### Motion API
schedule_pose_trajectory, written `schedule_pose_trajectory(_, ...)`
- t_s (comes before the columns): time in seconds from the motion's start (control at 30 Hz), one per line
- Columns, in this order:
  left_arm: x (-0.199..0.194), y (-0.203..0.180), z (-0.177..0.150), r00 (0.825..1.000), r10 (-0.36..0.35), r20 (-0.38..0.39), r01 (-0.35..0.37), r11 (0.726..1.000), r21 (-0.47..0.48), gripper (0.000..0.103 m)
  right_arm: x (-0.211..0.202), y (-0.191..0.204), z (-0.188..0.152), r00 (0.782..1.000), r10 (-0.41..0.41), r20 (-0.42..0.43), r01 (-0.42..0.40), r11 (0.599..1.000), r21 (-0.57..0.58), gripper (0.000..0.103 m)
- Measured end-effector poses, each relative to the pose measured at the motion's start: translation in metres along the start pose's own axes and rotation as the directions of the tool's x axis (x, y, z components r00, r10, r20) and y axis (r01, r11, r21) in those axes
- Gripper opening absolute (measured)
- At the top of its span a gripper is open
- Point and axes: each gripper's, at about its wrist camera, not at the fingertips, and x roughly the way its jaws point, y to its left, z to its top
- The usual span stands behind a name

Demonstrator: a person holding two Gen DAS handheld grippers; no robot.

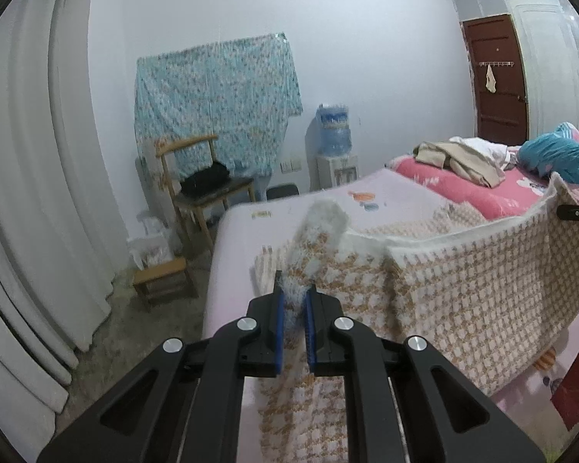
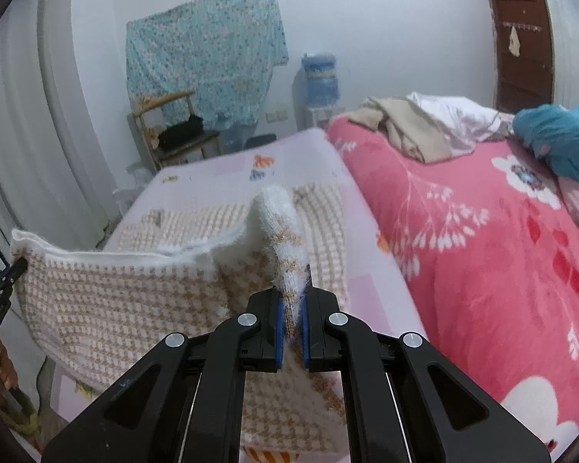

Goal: Fold large clothes
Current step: 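Lift the gripped coat edge with both tools and fold it over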

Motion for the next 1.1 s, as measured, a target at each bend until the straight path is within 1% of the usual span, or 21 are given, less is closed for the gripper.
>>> schedule_pose_trajectory(0.1,0.007,0.002,0.014,0.999,0.004,0.033,-0.005,1.000,0.006,0.009,0.004,0.001,0.013,1.000,0.006,0.029,-0.005,1.000,-0.016,0.005)
schedule_pose_trajectory(0.23,0.030,0.009,0.038,0.998,0.008,0.067,-0.008,1.000,0.002,0.009,0.022,0.007,0.045,0.997,0.025,0.071,-0.020,0.997,-0.070,0.005)
schedule_pose_trajectory(0.33,0.061,0.014,0.060,0.996,0.022,0.086,-0.023,1.000,0.013,0.009,0.041,0.008,0.075,0.994,0.047,0.098,-0.037,0.994,-0.102,0.005)
schedule_pose_trajectory(0.43,0.104,0.021,0.083,0.998,0.021,0.066,-0.022,1.000,0.015,0.009,0.077,0.006,0.109,0.993,0.066,0.093,-0.055,0.992,-0.114,0.005)
schedule_pose_trajectory(0.5,0.140,0.027,0.093,1.000,0.005,0.019,-0.005,1.000,-0.007,0.009,0.105,0.004,0.127,0.994,0.082,0.069,-0.075,0.991,-0.107,0.005)
schedule_pose_trajectory(0.53,0.167,0.031,0.098,0.999,-0.013,-0.029,0.012,1.000,-0.027,0.009,0.125,0.002,0.136,0.995,0.087,0.047,-0.082,0.991,-0.103,0.005)
schedule_pose_trajectory(0.57,0.181,0.032,0.098,0.998,-0.023,-0.054,0.021,0.999,-0.041,0.009,0.147,0.001,0.143,0.996,0.092,0.021,-0.089,0.991,-0.100,0.005)
schedule_pose_trajectory(0.6,0.206,0.035,0.098,0.994,-0.040,-0.100,0.034,0.997,-0.062,0.009,0.159,0.001,0.145,0.996,0.094,0.004,-0.093,0.991,-0.097,0.005)
schedule_pose_trajectory(0.7,0.257,0.037,0.091,0.977,-0.060,-0.206,0.043,0.995,-0.089,0.009,0.218,-0.001,0.148,0.992,0.081,-0.094,-0.091,0.991,-0.102,0.005)
schedule_pose_trajectory(0.73,0.281,0.039,0.082,0.962,-0.067,-0.264,0.040,0.994,-0.105,0.009,0.239,-0.003,0.144,0.987,0.077,-0.138,-0.091,0.991,-0.098,0.005)
schedule_pose_trajectory(0.77,0.295,0.040,0.075,0.952,-0.070,-0.299,0.037,0.993,-0.114,0.009,0.254,-0.005,0.140,0.983,0.073,-0.169,-0.090,0.991,-0.095,0.005)
schedule_pose_trajectory(0.8,0.311,0.043,0.066,0.937,-0.080,-0.339,0.037,0.991,-0.131,0.009,0.268,-0.008,0.137,0.977,0.074,-0.201,-0.094,0.992,-0.088,0.005)
schedule_pose_trajectory(0.83,0.320,0.044,0.059,0.927,-0.091,-0.365,0.039,0.989,-0.145,0.009,0.285,-0.012,0.131,0.967,0.083,-0.241,-0.104,0.992,-0.073,0.006)
schedule_pose_trajectory(0.87,0.330,0.045,0.050,0.912,-0.113,-0.395,0.047,0.984,-0.171,0.009,0.298,-0.017,0.126,0.957,0.092,-0.275,-0.110,0.992,-0.054,0.006)
schedule_pose_trajectory(0.9,0.339,0.046,0.042,0.895,-0.141,-0.424,0.062,0.979,-0.196,0.009,0.304,-0.021,0.122,0.952,0.098,-0.291,-0.114,0.993,-0.040,0.011)
schedule_pose_trajectory(0.93,0.344,0.047,0.039,0.885,-0.159,-0.438,0.070,0.974,-0.214,0.011,0.312,-0.028,0.118,0.945,0.113,-0.307,-0.121,0.993,-0.005,0.018)
schedule_pose_trajectory(0.97,0.347,0.050,0.036,0.878,-0.184,-0.441,0.081,0.967,-0.243,0.013,0.315,-0.036,0.117,0.941,0.134,-0.310,-0.129,0.991,0.035,0.023)
schedule_pose_trajectory(1.0,0.346,0.052,0.035,0.877,-0.200,-0.437,0.089,0.961,-0.262,0.014,0.315,-0.043,0.116,0.937,0.158,-0.310,-0.139,0.987,0.081,0.035)
schedule_pose_trajectory(1.03,0.346,0.057,0.033,0.876,-0.227,-0.426,0.101,0.949,-0.298,0.015,0.316,-0.055,0.116,0.932,0.190,-0.308,-0.152,0.978,0.143,0.046)
schedule_pose_trajectory(1.07,0.347,0.065,0.033,0.873,-0.260,-0.413,0.114,0.931,-0.346,0.020,0.316,-0.063,0.115,0.928,0.214,-0.305,-0.164,0.970,0.182,0.050)
schedule_pose_trajectory(1.1,0.347,0.073,0.033,0.873,-0.284,-0.397,0.117,0.911,-0.395,0.021,0.316,-0.073,0.115,0.923,0.242,-0.300,-0.177,0.958,0.227,0.056)
